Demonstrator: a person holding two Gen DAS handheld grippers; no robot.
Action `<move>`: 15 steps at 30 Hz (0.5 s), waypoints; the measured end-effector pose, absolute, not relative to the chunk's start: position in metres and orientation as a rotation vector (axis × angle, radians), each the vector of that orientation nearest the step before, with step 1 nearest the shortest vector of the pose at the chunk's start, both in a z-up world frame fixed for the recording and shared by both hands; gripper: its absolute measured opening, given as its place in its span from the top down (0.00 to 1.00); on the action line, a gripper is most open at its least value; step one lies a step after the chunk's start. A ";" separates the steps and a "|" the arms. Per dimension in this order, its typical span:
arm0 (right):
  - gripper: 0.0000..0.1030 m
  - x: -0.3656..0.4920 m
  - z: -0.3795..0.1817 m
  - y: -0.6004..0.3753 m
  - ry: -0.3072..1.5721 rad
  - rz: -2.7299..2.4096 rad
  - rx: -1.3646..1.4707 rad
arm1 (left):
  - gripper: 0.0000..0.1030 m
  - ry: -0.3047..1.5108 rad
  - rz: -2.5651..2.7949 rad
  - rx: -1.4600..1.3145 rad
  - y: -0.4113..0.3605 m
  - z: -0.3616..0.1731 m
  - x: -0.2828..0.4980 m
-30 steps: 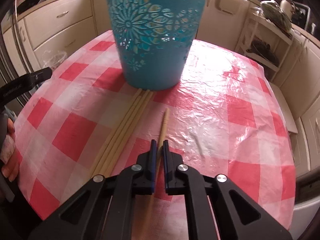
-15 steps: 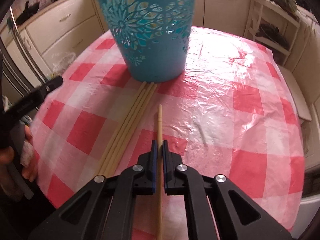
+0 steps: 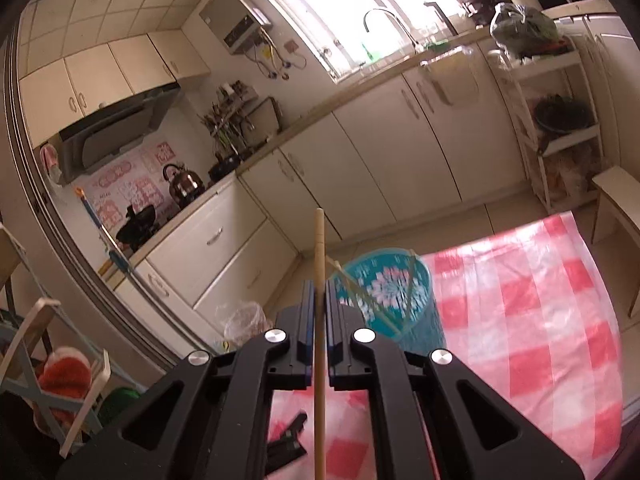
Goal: Organize utensils
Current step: 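Lift the stick into the teal basket and open the right gripper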
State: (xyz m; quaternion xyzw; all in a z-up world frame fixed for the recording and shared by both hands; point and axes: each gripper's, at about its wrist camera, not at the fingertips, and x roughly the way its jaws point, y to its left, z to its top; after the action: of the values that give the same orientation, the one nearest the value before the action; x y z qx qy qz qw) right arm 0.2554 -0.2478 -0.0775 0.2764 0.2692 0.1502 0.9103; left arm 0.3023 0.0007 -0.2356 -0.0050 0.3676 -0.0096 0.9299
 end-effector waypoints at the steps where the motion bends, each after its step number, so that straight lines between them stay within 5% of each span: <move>1: 0.94 0.269 -0.071 -0.244 0.520 0.287 0.567 | 0.08 0.753 -0.020 -0.012 0.001 -0.236 0.302; 8: 0.94 0.343 -0.071 -0.230 0.392 0.116 0.483 | 0.08 0.756 -0.031 -0.036 0.005 -0.237 0.303; 15: 0.94 0.355 -0.096 -0.223 0.454 0.063 0.418 | 0.08 0.754 -0.041 -0.042 0.004 -0.237 0.304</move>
State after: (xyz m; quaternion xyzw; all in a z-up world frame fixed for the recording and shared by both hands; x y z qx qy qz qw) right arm 0.3548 -0.2229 -0.0961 0.2058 0.2235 0.0311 0.9522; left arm 0.3041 0.0039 -0.2374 -0.0205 0.3681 -0.0201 0.9293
